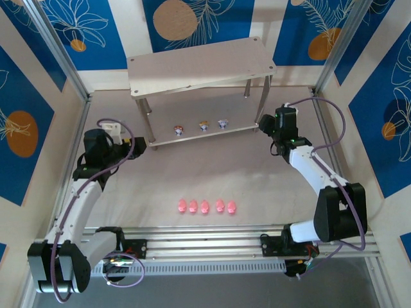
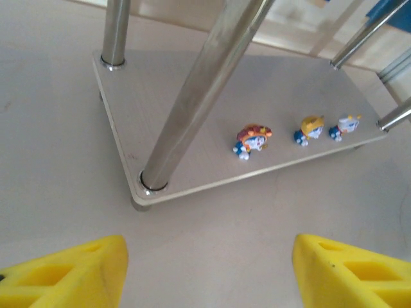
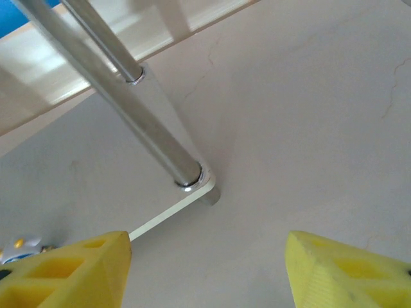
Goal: Place and organize the plastic toys onto the shelf
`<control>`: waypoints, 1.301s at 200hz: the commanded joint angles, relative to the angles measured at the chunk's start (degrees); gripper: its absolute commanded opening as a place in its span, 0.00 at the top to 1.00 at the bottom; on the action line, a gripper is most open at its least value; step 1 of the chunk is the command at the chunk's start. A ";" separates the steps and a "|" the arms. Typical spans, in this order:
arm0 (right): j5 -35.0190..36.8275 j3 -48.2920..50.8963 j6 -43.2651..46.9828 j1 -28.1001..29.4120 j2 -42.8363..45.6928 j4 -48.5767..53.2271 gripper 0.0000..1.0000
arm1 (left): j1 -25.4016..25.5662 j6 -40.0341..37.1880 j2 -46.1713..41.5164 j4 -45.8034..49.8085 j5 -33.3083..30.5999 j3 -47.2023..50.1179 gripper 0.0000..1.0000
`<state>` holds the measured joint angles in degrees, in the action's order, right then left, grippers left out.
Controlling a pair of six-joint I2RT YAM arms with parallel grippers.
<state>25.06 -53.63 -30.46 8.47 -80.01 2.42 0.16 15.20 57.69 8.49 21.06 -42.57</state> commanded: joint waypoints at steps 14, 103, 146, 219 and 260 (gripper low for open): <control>-4.44 -2.35 1.93 -1.51 -4.05 -8.84 0.35 | -0.87 2.93 0.39 -7.44 -0.75 0.85 0.32; -3.66 -6.13 4.43 -2.03 -13.97 -22.52 0.35 | -0.80 3.44 2.07 -8.31 -0.56 -0.15 0.34; -3.09 -7.14 5.04 -1.89 -18.05 -27.77 0.39 | -0.78 3.69 2.87 -11.19 1.87 0.37 0.34; -5.17 -7.61 6.83 -2.10 -20.33 -31.83 0.61 | -0.52 2.52 3.95 -12.44 2.29 0.46 0.34; -6.70 -7.37 7.50 -2.27 -21.20 -32.65 0.83 | -0.43 2.25 5.11 -14.55 4.81 0.79 0.33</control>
<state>17.61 -60.03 -22.92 7.05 -100.01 -26.44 0.12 18.11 62.37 -3.25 22.87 -42.24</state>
